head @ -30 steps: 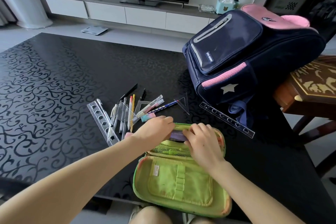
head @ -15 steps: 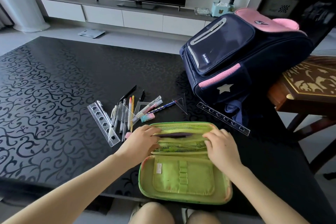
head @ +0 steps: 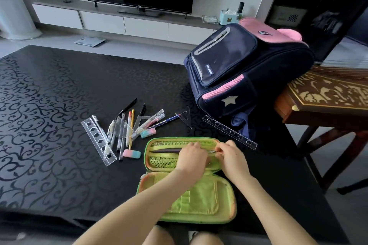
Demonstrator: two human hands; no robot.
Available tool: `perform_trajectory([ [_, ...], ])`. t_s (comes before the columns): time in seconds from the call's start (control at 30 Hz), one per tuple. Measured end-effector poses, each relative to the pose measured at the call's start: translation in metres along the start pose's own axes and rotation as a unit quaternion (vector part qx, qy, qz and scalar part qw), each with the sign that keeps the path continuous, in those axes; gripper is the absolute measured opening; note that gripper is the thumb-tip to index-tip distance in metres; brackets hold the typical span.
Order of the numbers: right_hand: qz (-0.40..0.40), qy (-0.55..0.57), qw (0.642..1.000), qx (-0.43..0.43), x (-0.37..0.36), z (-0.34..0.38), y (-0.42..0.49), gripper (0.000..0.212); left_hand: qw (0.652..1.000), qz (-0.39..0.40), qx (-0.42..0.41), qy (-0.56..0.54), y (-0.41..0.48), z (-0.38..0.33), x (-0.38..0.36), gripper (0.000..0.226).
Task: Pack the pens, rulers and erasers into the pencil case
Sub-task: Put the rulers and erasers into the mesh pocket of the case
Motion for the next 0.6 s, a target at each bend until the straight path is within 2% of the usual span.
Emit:
perform_trajectory([
  [0.17,-0.004,0.089,0.995,-0.05,0.002,-0.01,0.005,0.016,0.997,0.006,0.064,-0.029,0.016,-0.023,-0.01,0.022],
  [0.27,-0.017,0.215,0.972,-0.09,0.007,-0.013,0.002,0.03,0.995,0.029,0.08,-0.053,0.023,-0.027,-0.009,0.024],
  [0.33,-0.037,0.271,0.956,-0.106,0.011,-0.015,-0.004,0.032,0.994,0.041,0.074,-0.068,0.025,-0.028,-0.005,0.023],
  [0.47,-0.062,0.38,0.908,-0.166,0.013,-0.025,-0.023,0.043,0.993,0.046,0.051,-0.091,0.02,-0.029,-0.004,0.021],
  [0.57,-0.016,0.469,0.852,-0.233,0.014,-0.03,-0.028,0.044,0.996,0.033,0.018,-0.085,0.013,-0.032,-0.001,0.028],
  [0.6,0.013,0.473,0.848,-0.239,0.015,-0.028,-0.027,0.041,0.997,0.026,0.01,-0.072,0.011,-0.031,-0.001,0.029],
])
Point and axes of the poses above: each hand's wrist, its own y-axis towards the middle knuckle, its own x-axis out of the back of the hand, z = x × y, the point moved 6 cm from there along y, towards the middle knuckle, and after that the axes turned 12 degrees about -z, right-handed, at the moved point
